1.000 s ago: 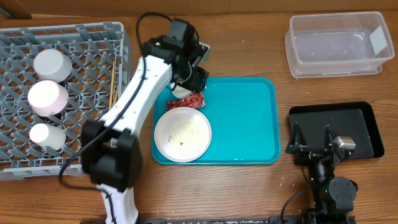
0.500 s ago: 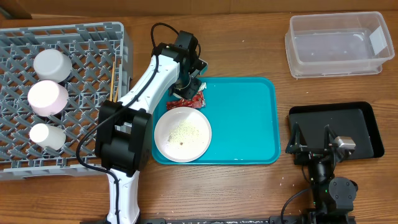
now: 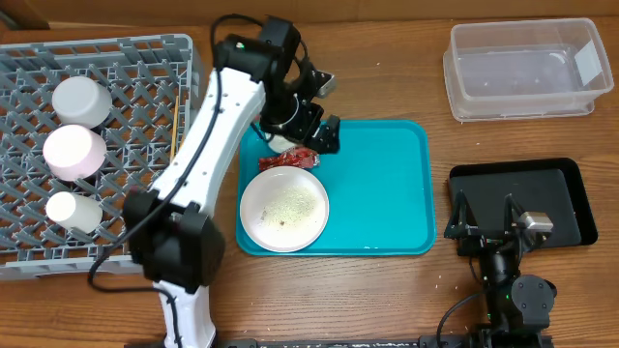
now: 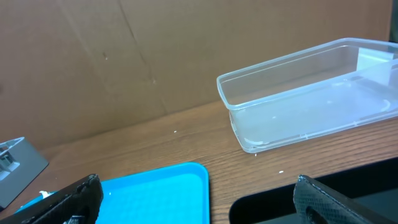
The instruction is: Sort waste into correct bins and load items into the dishwasher
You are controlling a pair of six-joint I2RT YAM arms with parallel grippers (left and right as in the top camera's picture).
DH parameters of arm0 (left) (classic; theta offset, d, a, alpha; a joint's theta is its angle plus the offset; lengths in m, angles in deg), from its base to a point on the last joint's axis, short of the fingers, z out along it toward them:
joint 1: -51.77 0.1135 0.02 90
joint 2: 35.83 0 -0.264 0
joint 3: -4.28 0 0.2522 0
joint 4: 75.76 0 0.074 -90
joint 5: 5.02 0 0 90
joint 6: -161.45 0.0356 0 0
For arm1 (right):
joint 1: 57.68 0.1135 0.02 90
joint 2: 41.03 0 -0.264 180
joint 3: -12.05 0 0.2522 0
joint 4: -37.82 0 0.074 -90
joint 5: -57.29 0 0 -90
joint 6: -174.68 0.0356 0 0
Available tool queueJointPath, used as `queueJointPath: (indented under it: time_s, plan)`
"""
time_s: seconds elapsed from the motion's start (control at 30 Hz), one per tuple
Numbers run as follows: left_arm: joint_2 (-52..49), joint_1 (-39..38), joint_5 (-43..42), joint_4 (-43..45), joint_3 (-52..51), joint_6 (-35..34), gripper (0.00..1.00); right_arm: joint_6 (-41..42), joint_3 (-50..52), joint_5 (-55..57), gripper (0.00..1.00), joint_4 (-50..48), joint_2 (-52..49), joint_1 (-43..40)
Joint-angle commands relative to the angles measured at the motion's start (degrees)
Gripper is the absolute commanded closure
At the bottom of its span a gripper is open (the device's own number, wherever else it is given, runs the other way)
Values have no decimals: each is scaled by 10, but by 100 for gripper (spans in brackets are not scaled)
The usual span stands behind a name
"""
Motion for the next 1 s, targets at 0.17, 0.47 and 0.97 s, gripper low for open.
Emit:
queueJointPath:
  time_s: [0.17,0.47,0.97]
  plan:
    - [11,10,-74,-64,9,-49,12,-2,6,6,0,-3,5,-2]
    - [11,186,305,-104,13,-376,2,-2,6,6,0,-3,5,-2]
    - [11,476,215,-104,13,-406,0,-2,6,6,0,-3,5,-2]
